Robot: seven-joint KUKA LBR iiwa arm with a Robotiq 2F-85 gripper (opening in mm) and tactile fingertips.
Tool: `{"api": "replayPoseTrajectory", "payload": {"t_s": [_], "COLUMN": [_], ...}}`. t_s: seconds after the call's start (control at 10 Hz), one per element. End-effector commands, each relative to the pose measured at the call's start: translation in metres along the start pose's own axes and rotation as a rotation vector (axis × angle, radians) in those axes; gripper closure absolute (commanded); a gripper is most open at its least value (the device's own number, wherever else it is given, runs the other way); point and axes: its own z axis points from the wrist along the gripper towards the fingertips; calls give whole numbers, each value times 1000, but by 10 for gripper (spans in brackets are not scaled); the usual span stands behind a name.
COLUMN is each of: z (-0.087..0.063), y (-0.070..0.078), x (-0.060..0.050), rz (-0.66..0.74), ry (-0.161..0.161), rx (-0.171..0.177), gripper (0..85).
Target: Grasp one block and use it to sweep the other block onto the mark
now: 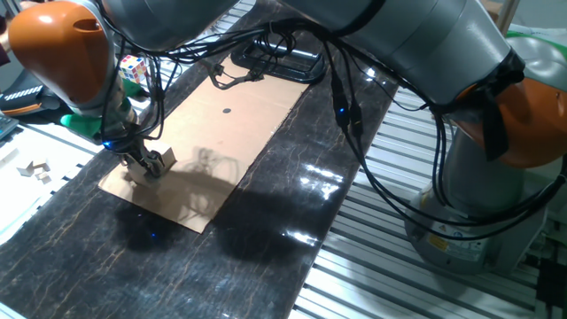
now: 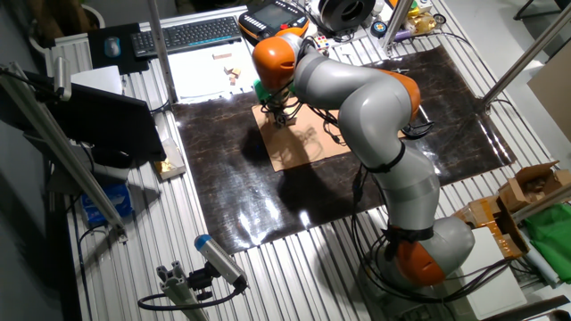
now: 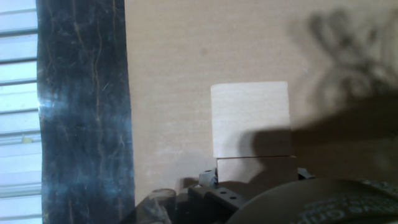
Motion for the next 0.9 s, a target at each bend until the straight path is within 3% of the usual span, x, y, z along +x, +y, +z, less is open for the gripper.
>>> {"api": "replayPoseTrajectory", "payload": {"t_s": [0.0,0.8], "z": [0,-1], "y": [0,2], "x": [0,-4], "rz": [2,18], "ry": [0,-8], "rx": [0,4], "gripper": [843,843]}}
